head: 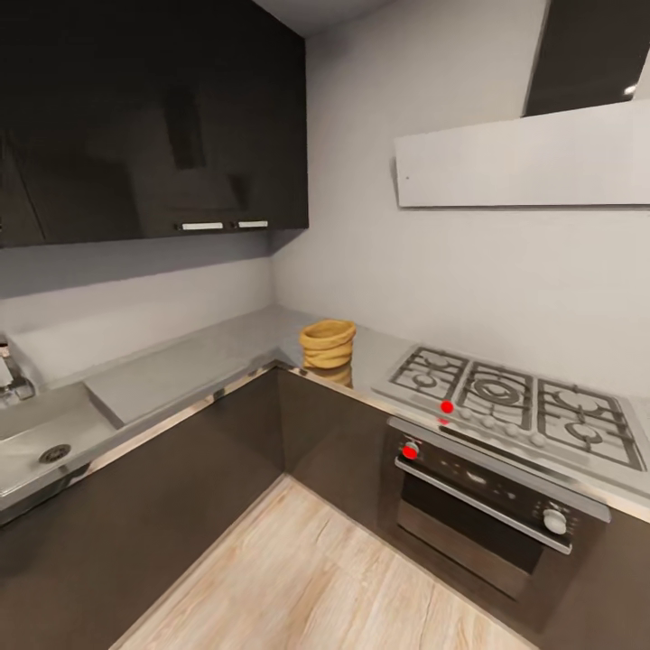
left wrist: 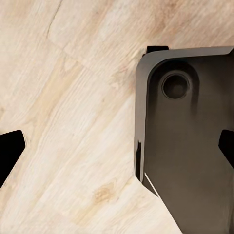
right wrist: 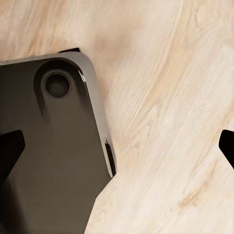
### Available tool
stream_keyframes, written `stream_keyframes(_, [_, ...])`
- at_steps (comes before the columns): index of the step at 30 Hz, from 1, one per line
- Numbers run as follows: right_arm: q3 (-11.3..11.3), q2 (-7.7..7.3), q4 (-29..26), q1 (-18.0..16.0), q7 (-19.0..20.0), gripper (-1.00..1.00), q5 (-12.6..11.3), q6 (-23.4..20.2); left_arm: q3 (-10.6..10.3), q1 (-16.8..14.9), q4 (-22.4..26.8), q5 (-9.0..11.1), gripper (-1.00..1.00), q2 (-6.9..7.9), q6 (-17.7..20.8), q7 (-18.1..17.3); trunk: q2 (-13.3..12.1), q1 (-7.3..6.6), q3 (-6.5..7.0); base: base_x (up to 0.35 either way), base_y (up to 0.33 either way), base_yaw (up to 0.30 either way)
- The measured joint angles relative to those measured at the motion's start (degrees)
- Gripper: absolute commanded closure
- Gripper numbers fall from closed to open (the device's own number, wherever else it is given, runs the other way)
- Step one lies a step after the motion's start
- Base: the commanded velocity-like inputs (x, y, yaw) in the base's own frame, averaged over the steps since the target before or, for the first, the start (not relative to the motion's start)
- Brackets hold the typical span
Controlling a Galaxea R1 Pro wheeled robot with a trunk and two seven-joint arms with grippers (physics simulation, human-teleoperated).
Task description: In the kitchen, take the popcorn bag from the countertop, put it into the microwave, and heat it until the popcorn is cooked so the cooked popcorn ends up inside the bag.
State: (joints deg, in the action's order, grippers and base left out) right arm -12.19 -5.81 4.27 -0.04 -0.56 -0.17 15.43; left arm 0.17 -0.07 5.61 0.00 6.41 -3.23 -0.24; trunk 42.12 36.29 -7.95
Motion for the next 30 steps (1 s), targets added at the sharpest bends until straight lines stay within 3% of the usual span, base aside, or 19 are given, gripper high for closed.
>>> stream_keyframes(8, [0.0,0.02,0.0,0.0,0.0,-1.0,0.0,0.0,-0.1,0.0,0.0,0.0,-1.0,-0.17,0.0,0.0,0.0,0.01,0.01,0.058,0.074,-0.249])
stream_keyframes(16, [0.0,0.08,0.0,0.0,0.0,-1.0,0.0,0.0,-0.1,0.0,0.0,0.0,-1.0,-0.18,-0.1,0.0,0.0,0.0,0.0,0.168,0.24,-0.273])
stream_keyframes(30, [0.0,0.1,0.0,0.0,0.0,-1.0,0.0,0.0,-0.1,0.0,0.0,0.0,-1.0,-0.18,-0.1,0.0,0.0,0.0,0.0,0.218,0.237,-0.023])
